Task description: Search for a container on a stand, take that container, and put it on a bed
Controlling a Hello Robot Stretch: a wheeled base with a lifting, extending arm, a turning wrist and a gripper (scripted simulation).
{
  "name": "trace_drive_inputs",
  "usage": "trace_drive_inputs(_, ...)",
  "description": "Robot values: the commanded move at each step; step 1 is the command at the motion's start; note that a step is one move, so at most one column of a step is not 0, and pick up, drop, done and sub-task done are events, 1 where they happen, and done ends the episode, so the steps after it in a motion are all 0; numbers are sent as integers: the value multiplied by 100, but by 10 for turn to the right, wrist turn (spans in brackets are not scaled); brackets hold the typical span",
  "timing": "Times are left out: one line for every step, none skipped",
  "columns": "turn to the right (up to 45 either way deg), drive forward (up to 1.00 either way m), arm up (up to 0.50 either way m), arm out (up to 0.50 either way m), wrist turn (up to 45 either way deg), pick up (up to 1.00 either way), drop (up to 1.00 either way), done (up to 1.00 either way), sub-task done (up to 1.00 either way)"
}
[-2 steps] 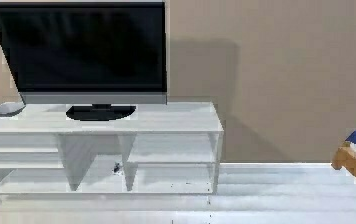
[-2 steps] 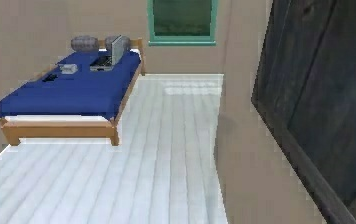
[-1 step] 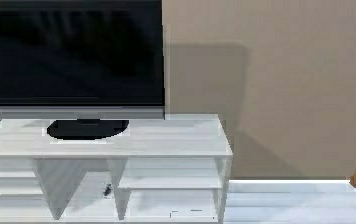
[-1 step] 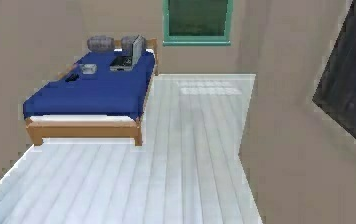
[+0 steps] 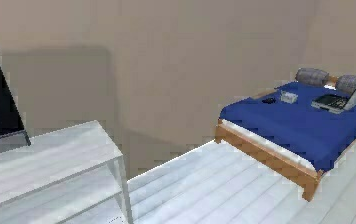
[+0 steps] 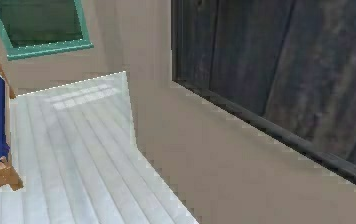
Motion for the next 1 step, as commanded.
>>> trace_drive_inputs(0,20,0,0,0,0,0,0,0)
